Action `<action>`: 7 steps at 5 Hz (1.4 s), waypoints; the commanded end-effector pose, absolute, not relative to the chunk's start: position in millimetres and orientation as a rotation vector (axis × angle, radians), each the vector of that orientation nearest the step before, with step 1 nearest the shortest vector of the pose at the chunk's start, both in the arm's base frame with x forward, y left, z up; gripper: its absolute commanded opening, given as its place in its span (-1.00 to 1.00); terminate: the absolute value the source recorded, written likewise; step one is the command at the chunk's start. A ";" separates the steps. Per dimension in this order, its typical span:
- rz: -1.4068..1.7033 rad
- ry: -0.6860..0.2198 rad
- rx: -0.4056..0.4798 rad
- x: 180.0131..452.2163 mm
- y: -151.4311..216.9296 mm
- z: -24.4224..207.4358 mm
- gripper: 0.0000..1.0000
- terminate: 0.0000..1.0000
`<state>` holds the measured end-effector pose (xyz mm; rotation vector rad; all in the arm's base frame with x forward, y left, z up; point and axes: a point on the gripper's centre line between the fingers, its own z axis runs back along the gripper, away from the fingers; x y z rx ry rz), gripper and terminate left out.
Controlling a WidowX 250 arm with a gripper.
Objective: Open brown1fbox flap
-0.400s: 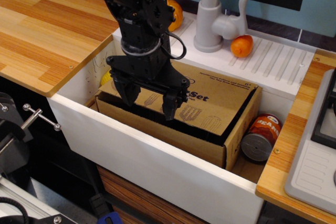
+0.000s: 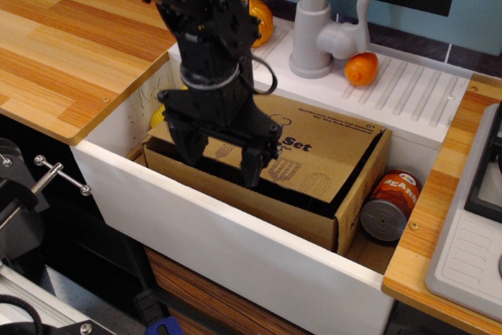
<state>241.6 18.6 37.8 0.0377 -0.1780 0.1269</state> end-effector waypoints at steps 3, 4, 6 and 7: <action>0.654 -0.326 -0.122 255.5 10.0 46.9 1.00 -1.00; 0.663 -0.430 -0.119 259.5 6.3 37.4 1.00 -1.00; 0.757 -0.534 -0.129 265.8 1.4 17.8 1.00 -1.00; 0.765 -0.546 -0.158 269.1 1.2 10.6 1.00 -1.00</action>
